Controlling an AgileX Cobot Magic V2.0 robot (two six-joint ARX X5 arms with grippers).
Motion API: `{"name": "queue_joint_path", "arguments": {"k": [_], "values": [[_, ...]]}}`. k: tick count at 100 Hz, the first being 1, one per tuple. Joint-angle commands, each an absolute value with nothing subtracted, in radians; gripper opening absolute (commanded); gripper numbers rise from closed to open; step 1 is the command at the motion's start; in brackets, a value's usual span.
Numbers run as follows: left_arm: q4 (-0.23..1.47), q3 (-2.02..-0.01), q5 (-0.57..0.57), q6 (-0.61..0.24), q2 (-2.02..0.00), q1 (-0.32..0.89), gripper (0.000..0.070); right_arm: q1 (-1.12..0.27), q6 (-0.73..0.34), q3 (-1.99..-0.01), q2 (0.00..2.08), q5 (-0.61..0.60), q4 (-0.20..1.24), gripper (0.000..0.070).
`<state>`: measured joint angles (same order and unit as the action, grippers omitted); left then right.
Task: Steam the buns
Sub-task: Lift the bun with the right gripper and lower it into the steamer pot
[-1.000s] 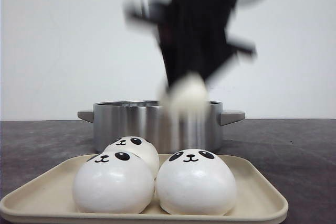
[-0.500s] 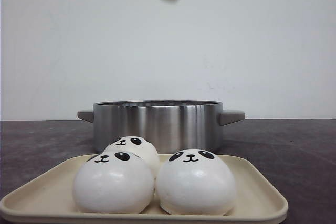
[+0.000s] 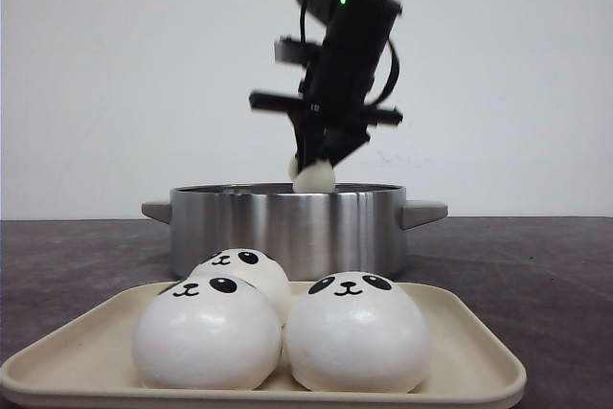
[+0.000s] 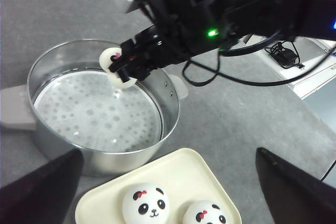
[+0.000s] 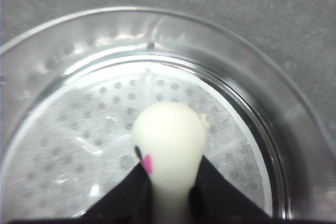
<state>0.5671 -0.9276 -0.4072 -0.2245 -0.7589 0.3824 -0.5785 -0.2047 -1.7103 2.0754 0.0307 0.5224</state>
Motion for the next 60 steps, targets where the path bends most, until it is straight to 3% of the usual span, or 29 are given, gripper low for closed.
{"name": "queue_joint_path", "arguments": {"k": [1, 18, 30, 36, 60], "values": [[0.566, -0.945, -0.411, -0.225, -0.764, 0.387, 0.0638, -0.577, -0.19, -1.728, 2.107, 0.043, 0.506, 0.0006], [0.574, -0.945, -0.411, -0.225, -0.764, 0.387, 0.0638, -0.572, -0.191, -1.728, 2.129, 0.057, 0.521, 0.0036], [0.58, -0.945, -0.411, -0.225, -0.764, 0.387, 0.0638, -0.57, -0.194, -1.728, 2.132, 0.061, 0.544, 0.0339], [0.581, -0.945, -0.411, -0.225, -0.764, 0.387, 0.0638, -0.57, -0.194, -1.728, 2.132, 0.061, 0.55, 0.0428], [0.583, -0.945, -0.411, -0.224, -0.764, 0.387, 0.0638, -0.57, -0.195, -1.728, 2.132, 0.081, 0.556, 0.0435]]}}
